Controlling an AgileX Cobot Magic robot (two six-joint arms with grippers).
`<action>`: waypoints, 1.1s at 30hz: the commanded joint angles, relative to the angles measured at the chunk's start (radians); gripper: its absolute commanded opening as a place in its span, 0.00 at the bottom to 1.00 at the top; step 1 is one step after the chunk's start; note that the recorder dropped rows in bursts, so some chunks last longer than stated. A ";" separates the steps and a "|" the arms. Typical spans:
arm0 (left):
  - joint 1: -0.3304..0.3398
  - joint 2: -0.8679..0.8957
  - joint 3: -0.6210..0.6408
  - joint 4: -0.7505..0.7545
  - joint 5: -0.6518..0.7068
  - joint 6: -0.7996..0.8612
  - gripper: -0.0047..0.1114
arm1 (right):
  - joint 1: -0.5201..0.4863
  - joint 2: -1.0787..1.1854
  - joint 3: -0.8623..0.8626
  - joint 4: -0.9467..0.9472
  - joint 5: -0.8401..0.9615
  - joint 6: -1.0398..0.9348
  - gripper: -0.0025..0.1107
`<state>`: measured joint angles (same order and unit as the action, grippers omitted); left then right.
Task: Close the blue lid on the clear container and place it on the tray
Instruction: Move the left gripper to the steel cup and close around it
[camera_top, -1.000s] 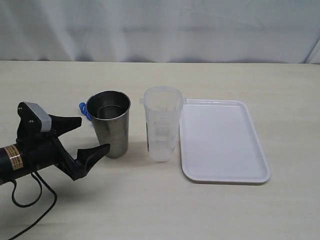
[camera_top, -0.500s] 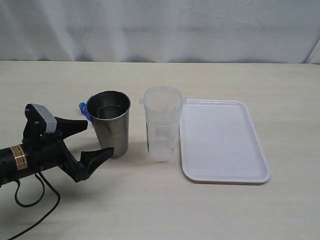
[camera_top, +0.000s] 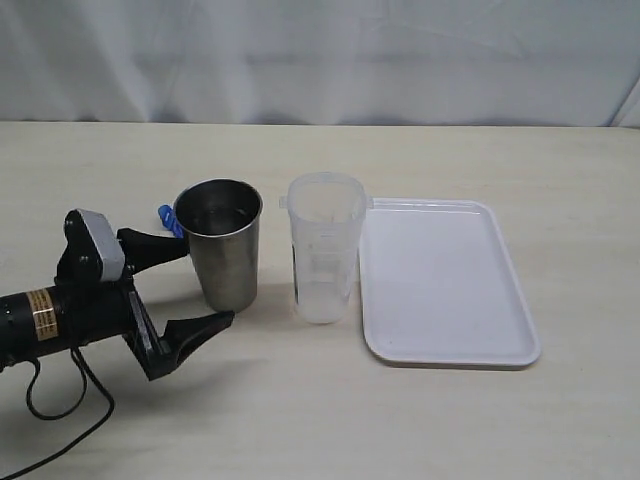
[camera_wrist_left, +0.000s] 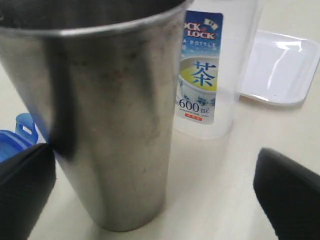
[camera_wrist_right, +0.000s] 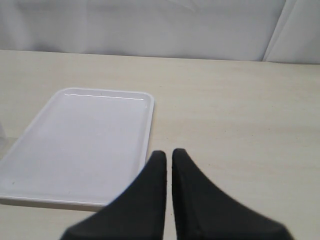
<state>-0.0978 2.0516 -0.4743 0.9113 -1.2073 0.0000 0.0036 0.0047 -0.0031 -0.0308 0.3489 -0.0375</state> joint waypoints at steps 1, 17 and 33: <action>-0.008 -0.002 -0.041 0.023 -0.014 0.016 0.95 | -0.004 -0.005 0.003 0.001 -0.006 0.001 0.06; -0.008 -0.002 -0.154 -0.022 -0.014 -0.093 0.95 | -0.004 -0.005 0.003 0.001 -0.006 0.001 0.06; -0.078 0.077 -0.217 -0.058 -0.014 -0.100 0.95 | -0.004 -0.005 0.003 0.001 -0.006 0.001 0.06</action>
<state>-0.1660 2.1152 -0.6733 0.8657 -1.2115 -0.0985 0.0036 0.0047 -0.0031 -0.0308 0.3489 -0.0375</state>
